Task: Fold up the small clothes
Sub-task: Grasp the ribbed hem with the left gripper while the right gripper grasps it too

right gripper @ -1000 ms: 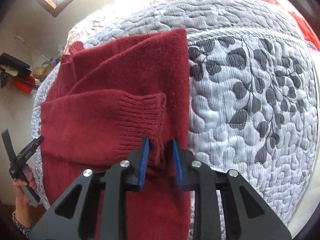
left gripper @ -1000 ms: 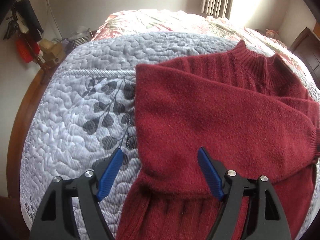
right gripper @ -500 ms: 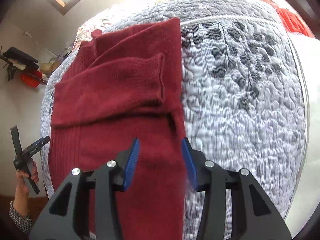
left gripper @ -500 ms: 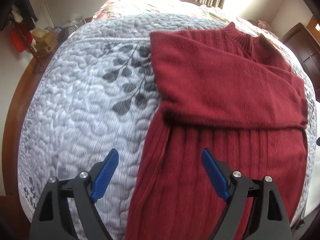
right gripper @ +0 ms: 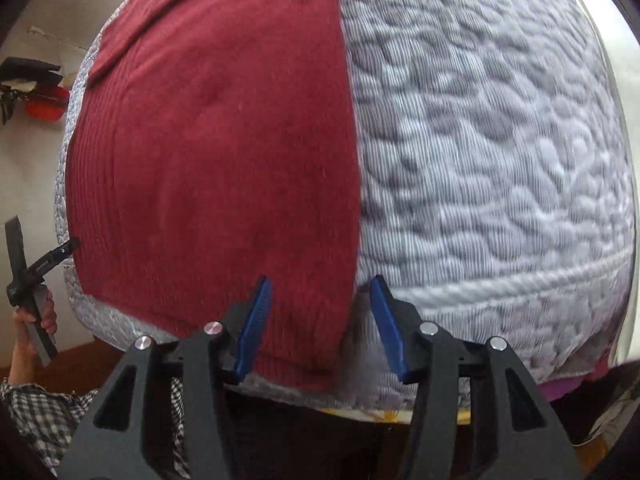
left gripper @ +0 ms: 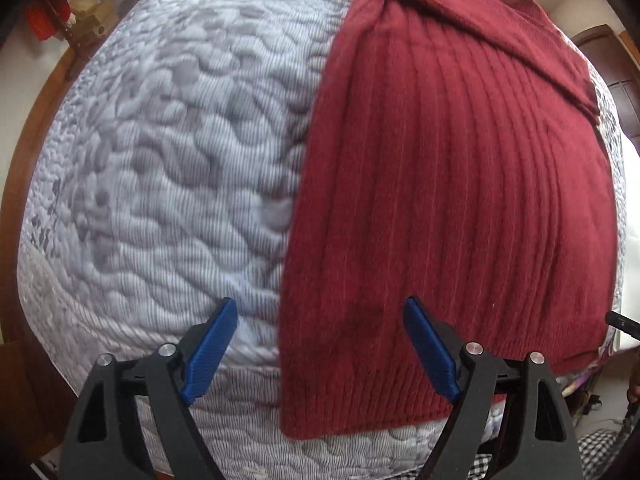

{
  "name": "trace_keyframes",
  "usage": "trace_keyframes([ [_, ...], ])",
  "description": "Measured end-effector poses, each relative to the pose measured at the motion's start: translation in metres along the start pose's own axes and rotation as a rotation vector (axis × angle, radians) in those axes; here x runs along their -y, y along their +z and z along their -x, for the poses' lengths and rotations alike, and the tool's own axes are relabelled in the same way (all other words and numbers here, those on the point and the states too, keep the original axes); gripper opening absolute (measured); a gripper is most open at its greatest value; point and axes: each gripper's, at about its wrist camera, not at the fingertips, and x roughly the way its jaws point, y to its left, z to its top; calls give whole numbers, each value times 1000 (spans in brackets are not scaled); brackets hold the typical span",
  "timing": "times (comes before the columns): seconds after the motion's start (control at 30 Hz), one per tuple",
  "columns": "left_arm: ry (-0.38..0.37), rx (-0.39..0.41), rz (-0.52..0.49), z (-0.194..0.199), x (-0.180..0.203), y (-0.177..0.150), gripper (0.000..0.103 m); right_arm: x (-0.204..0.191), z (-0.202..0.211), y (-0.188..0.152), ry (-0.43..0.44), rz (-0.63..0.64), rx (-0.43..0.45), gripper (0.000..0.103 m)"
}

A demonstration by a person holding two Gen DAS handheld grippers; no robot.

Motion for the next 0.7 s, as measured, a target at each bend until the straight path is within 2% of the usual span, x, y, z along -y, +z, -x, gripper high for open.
trace_keyframes([
  [0.17,33,8,-52,-3,8,-20,85,5,2,-21,19,3,2,51],
  [0.33,-43,-31,-11,-9,19,-40,85,2,0,-29,39,14,-3,51],
  [0.43,-52,-40,1,-15,19,-48,84,-9,-10,-31,61,-2,5,50],
  [0.47,-46,-39,-5,-17,19,-50,83,-10,-11,-31,73,-5,4,46],
  [0.53,-42,-42,-9,-17,23,-53,77,-12,-15,-31,74,-1,-5,43],
  [0.63,-28,-42,1,-17,26,-52,65,-15,-17,-25,26,48,-13,38],
  [0.7,-12,-37,5,-16,29,-54,46,-19,-17,-24,28,57,-19,29],
])
